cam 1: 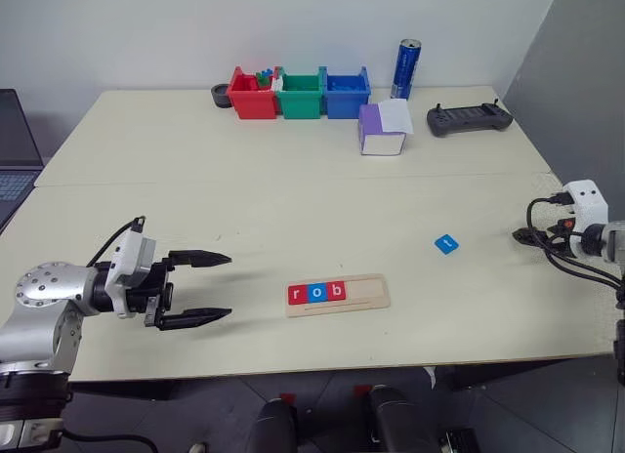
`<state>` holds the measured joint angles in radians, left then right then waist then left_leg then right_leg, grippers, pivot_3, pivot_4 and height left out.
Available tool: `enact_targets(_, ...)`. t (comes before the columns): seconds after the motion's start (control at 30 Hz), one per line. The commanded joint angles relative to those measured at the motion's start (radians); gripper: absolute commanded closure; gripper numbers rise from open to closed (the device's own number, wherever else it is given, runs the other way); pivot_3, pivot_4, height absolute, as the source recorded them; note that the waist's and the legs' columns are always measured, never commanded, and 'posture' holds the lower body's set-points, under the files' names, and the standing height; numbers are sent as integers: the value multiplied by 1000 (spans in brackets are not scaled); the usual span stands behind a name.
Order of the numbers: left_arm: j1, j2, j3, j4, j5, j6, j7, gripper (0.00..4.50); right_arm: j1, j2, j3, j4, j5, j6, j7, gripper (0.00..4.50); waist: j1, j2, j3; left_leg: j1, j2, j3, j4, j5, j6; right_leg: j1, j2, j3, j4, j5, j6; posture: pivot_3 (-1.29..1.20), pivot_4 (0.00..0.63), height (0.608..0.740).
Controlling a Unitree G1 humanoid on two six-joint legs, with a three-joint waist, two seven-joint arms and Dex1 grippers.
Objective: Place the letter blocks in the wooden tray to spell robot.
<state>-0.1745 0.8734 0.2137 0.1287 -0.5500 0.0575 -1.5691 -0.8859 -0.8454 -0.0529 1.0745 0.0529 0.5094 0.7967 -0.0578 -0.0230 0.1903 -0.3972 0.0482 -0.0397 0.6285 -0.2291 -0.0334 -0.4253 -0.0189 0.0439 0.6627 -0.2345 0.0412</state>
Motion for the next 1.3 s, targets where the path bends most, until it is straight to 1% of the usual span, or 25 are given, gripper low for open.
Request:
enact_targets(0.03, 7, 4, 25, -26, -17, -1, 6, 0, -33, 4, 4, 48, -25, -44, -11, 26, 0, 0, 0, 0, 0, 0, 0, 0, 0, 0, 0, 0, 0, 0, 0, 0, 150, 740)
enact_targets(0.13, 16, 7, 31, -34, -21, 1, 11, 0, -41, 13, 1, 71, -29, -55, -19, 626, -1, 0, 0, 0, 0, 0, 0, 0, 0, 0, 0, 0, 0, 0, 0, 0, 150, 740)
enact_targets(0.23, 25, 8, 36, -41, -22, 3, 15, 0, -46, 18, 0, 77, -35, -59, -17, 1587, -1, 0, 0, 1, 0, 0, 0, 0, 0, 1, 0, 0, 0, 0, 0, 0, 150, 740)
enact_targets(0.37, 29, 5, 38, -45, -21, 4, 18, 0, -48, 16, 4, 62, -46, -55, -8, 2988, -1, 0, 0, 1, 0, 0, 0, 0, 0, 1, 0, 0, 0, 0, 0, 0, 150, 740)
enact_targets(0.4, 28, 4, 36, -46, -21, 5, 18, 0, -49, 13, 5, 53, -47, -50, -7, 3056, -1, 0, 0, 1, 0, 0, 0, 0, 0, 1, 0, 0, 0, 0, 0, 0, 150, 740)
enact_targets(0.47, 25, 1, 32, -49, -21, 6, 19, 0, -49, 5, 5, 15, -44, -30, 4, 3048, -1, 0, 0, 1, 0, 0, 0, 0, 0, 1, 0, 0, 0, 0, 0, 0, 150, 740)
enact_targets(0.57, 18, -3, 23, -51, -20, 8, 18, 0, -21, -8, 1, -115, -27, 44, 29, 3048, -1, 0, 0, 1, 0, 0, 0, 0, 0, 1, 0, 0, 0, 0, 0, 0, 150, 740)
enact_targets(0.63, 13, -7, 16, -50, -17, 7, 17, 0, 38, -21, -13, -277, -2, 142, 43, 3048, 1, 0, 0, 1, 0, 0, 0, 0, 0, 1, 0, 0, 1, 0, 0, 0, 150, 740)
enact_targets(0.73, 2, -18, 7, -50, -20, 8, 14, 0, 180, -34, -57, -593, 62, 328, 45, 3048, 4, 0, 0, 0, 0, 0, 0, 0, 0, 1, 0, 0, 0, 0, 0, 0, 150, 740)
enact_targets(0.8, -7, -25, 0, -48, -19, 8, 9, 0, 304, -31, -100, -836, 116, 476, 31, 3048, 9, 0, 0, 0, 0, -1, 0, 0, 0, 1, 0, -1, 0, 0, 0, 0, 150, 740)
enact_targets(0.87, -17, -32, -8, -43, -17, 7, 7, 0, 404, -18, -142, -1028, 159, 599, 3, 3048, 11, 0, 0, 0, 0, -1, 0, 0, 0, 1, 0, -1, 0, 0, 0, 0, 150, 740)
enact_targets(1.03, -29, -48, -23, -27, -8, -3, -2, 0, 534, 40, -194, -1318, 227, 816, -73, 3048, 13, 0, 0, 0, 0, -1, 1, 0, 0, 1, 0, 0, 0, 0, 1, 0, 150, 740)
enact_targets(1.17, -30, -67, -37, -31, -6, -6, 3, 0, 556, 79, -212, -1417, 262, 900, -123, 3048, 8, 0, 0, 1, 0, -1, 1, 0, 0, 1, 0, 0, 0, 0, 0, 0, 150, 740)
enact_targets(1.3, -49, -92, -49, -41, -10, -7, 17, 0, 543, 92, -194, -1411, 274, 905, -157, 3048, 9, 0, 0, 1, 0, -1, 1, 0, 0, 1, 0, 0, 0, -1, -1, 0, 150, 740)
